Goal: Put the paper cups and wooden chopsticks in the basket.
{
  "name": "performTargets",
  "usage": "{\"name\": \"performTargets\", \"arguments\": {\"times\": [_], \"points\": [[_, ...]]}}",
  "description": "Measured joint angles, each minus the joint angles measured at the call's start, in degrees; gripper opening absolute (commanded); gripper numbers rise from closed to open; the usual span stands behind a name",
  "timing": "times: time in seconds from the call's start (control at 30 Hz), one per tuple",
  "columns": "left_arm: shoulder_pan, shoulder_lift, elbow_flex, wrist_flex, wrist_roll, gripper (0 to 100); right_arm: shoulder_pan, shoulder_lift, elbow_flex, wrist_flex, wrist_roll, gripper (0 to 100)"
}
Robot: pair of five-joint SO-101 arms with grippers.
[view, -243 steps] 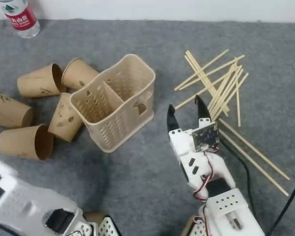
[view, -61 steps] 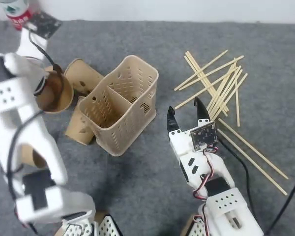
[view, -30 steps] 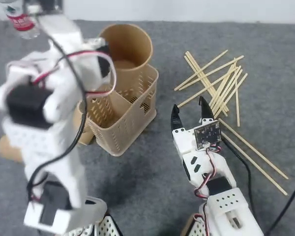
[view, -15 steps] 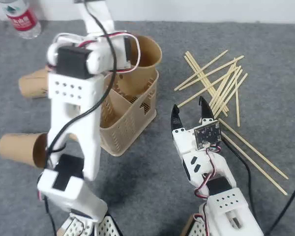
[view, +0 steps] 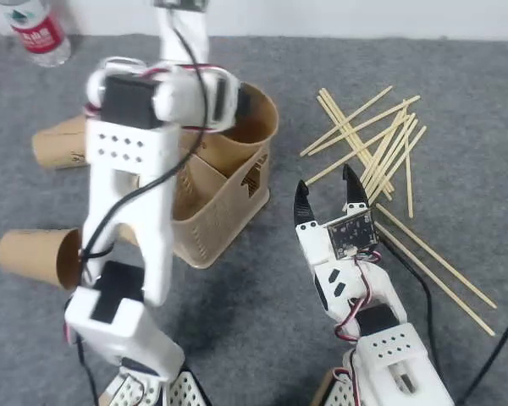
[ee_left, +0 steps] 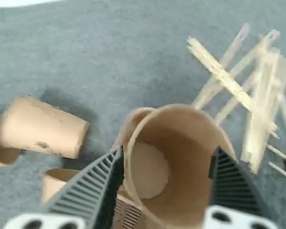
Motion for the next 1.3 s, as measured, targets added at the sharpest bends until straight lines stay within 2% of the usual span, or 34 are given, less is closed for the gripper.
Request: {"name": "performTargets", "arguments": {"times": [0.17, 0.4, 0.5, 0.6, 0.7, 0.83, 1.0, 1.17, 1.3], "points": [[-7.65, -4.13, 0.18, 0.0, -4.22, 28, 0.0, 0.0, 0.0, 0.0, 0.18, 27.0], [-12.84, -4.22, 2.73, -0.09, -6.68, 28, 0.0, 0.0, 0.0, 0.0, 0.18, 27.0], [-15.65, -4.22, 2.64, -1.93, -11.25, 28, 0.0, 0.0, 0.0, 0.0, 0.18, 27.0], [-19.96, -4.22, 2.73, -4.57, -19.25, 28, 0.0, 0.0, 0.0, 0.0, 0.18, 27.0], [-25.85, -4.22, 5.89, -9.58, -26.11, 28, 0.0, 0.0, 0.0, 0.0, 0.18, 27.0], [-33.49, -4.22, 15.3, -20.13, -33.93, 28, 0.0, 0.0, 0.0, 0.0, 0.18, 27.0], [-35.69, -4.13, 29.89, -32.97, -44.4, 28, 0.0, 0.0, 0.0, 0.0, 0.18, 27.0], [-35.34, -4.13, 37.71, -42.37, -45.8, 28, 0.0, 0.0, 0.0, 0.0, 0.18, 27.0], [-35.34, -0.35, 39.12, -47.47, -45.89, 28, 0.0, 0.0, 0.0, 0.0, 0.26, 27.0]]}}
